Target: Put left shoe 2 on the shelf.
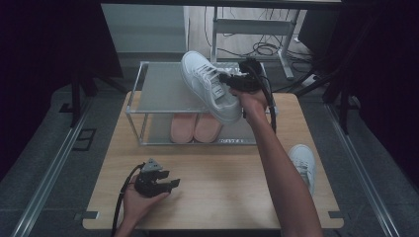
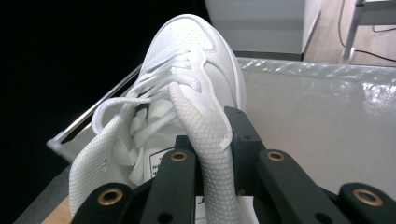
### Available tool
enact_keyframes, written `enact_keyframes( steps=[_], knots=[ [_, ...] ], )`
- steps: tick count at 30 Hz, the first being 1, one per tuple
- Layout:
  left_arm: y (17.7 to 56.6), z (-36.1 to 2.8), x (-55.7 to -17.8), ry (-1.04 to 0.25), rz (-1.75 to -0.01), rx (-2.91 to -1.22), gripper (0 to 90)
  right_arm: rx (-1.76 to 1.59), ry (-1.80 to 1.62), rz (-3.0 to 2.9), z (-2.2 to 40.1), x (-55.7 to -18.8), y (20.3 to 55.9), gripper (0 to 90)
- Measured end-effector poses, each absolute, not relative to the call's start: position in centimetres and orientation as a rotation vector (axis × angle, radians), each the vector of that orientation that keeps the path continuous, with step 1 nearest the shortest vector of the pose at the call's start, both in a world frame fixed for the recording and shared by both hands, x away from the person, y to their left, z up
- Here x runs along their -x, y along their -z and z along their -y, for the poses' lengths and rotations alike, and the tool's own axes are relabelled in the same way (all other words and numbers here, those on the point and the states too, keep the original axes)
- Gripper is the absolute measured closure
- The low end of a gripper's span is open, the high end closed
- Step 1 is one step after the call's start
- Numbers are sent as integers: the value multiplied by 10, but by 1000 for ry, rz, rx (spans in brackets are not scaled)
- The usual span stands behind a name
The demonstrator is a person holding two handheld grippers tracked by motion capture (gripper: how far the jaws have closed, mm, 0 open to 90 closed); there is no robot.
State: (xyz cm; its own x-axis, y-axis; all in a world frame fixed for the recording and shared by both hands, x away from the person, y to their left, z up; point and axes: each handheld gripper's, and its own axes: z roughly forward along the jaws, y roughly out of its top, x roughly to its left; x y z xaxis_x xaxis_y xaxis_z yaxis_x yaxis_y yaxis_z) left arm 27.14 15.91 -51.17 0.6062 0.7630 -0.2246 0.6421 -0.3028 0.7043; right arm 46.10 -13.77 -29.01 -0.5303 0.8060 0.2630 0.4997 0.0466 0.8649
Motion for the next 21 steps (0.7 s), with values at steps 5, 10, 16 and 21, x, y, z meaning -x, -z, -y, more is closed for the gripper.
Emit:
enact_keyframes(
  steps=[5,10,16,21],
  knots=[
    [511,-161,-272,-195,-1112,-2031,424,-1361,-1455,-2021,129,-471,289,818],
    [511,-163,-272,-200,-1118,-2022,424,-1396,-1446,-2014,122,-482,291,818],
    [510,-166,-272,-211,-1131,-2013,425,-1430,-1405,-1986,108,-494,293,818],
    [511,-167,-272,-210,-1140,-2004,426,-1475,-1377,-1956,98,-505,292,816]
  ],
)
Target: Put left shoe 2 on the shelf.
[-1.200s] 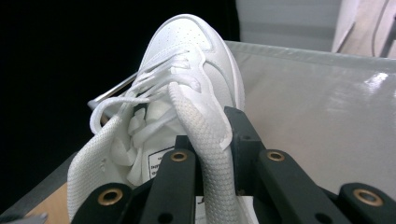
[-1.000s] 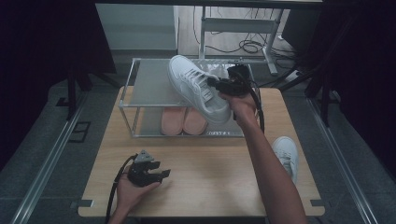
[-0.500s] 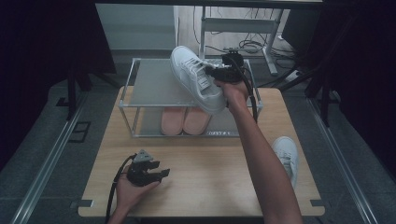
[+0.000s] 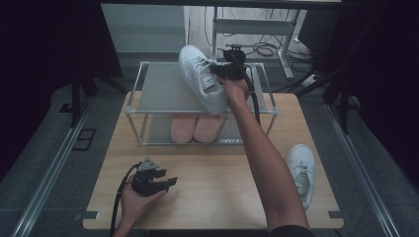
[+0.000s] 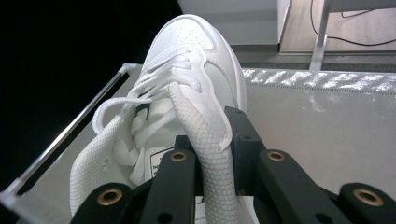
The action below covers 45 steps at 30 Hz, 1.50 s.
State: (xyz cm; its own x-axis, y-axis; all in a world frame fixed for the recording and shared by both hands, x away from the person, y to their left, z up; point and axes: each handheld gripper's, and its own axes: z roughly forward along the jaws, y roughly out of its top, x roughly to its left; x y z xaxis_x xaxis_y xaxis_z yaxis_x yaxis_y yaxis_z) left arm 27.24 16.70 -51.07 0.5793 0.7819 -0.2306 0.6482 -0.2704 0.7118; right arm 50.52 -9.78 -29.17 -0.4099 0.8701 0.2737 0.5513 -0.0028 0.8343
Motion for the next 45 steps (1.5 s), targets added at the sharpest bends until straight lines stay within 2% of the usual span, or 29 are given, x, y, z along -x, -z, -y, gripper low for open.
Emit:
enact_keyframes(
  steps=[9,18,21,26,30,38,45],
  knots=[
    [509,-168,-272,-213,-1140,-1995,428,-1538,-1326,-1908,85,-525,290,814],
    [508,-171,-272,-221,-1143,-1996,429,-1623,-1291,-1885,80,-541,305,795],
    [509,-172,-273,-223,-1145,-1991,429,-1613,-1264,-1893,81,-544,309,747],
    [509,-170,-272,-223,-1142,-1992,427,-1565,-1333,-1921,91,-544,311,616],
    [508,-169,-272,-222,-1141,-1995,426,-1478,-1327,-1914,96,-536,306,594],
    [507,-168,-271,-219,-1131,-1995,425,-1372,-1375,-1929,114,-513,294,623],
    [507,-164,-270,-211,-1117,-2004,421,-1300,-1365,-1984,130,-494,296,743]
  ],
)
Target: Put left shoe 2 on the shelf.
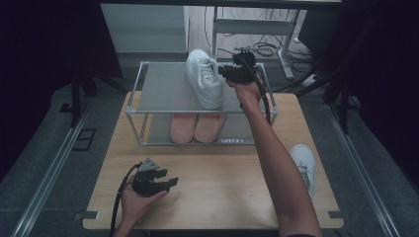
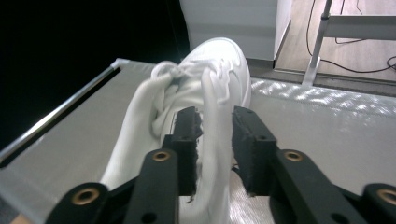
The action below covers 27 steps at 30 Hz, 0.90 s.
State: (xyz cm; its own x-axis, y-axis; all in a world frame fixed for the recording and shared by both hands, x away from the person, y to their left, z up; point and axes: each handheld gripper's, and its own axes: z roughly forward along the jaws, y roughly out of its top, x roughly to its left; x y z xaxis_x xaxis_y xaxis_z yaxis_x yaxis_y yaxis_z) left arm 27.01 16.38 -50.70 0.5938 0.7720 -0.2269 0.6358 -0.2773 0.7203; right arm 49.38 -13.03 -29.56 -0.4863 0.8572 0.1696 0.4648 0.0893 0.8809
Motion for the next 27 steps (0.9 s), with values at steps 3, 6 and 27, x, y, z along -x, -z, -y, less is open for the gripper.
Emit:
enact_keyframes(
  steps=[3,6,27],
  knots=[
    [507,-164,-270,-212,-1119,-2004,421,-1274,-1354,-1998,137,-486,297,781],
    [507,-165,-270,-209,-1124,-2006,421,-1245,-1336,-2019,142,-479,300,821],
    [509,-163,-271,-198,-1129,-2028,419,-1224,-1246,-2114,153,-460,343,880]
  ],
)
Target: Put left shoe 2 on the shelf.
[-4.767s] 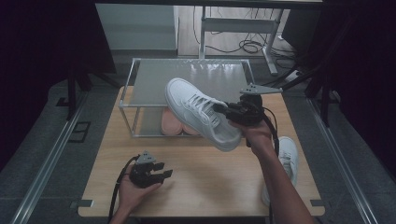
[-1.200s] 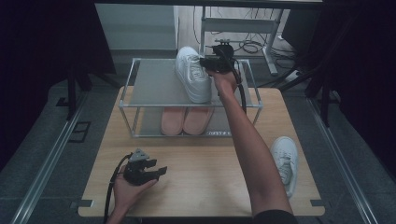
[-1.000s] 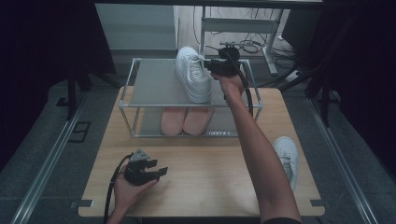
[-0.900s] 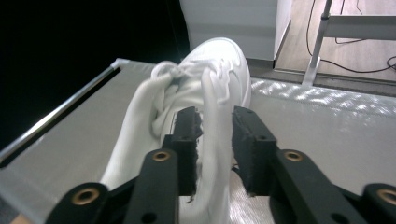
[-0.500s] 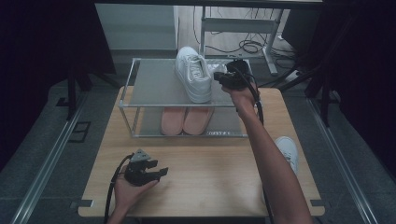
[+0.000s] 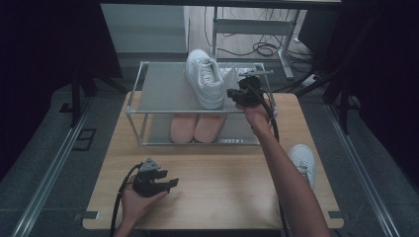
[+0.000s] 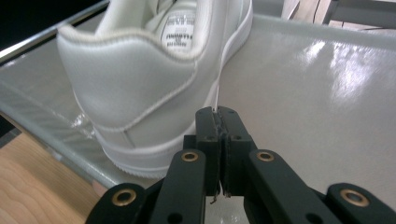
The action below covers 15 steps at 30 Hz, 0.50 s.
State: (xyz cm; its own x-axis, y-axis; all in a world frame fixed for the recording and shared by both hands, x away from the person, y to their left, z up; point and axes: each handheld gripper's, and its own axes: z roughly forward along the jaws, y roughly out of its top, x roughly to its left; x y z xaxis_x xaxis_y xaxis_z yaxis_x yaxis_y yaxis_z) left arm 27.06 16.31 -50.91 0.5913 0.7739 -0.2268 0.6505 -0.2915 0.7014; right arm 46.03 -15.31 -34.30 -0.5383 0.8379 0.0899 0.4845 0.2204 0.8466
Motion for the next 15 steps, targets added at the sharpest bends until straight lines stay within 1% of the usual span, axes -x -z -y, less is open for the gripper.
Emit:
enact_keyframes(
  steps=[7,15],
  knots=[
    [509,-164,-271,-198,-1132,-2030,419,-1226,-1226,-2137,149,-460,354,883],
    [510,-165,-271,-197,-1136,-2030,420,-1225,-1234,-2131,144,-457,355,899]
  ],
)
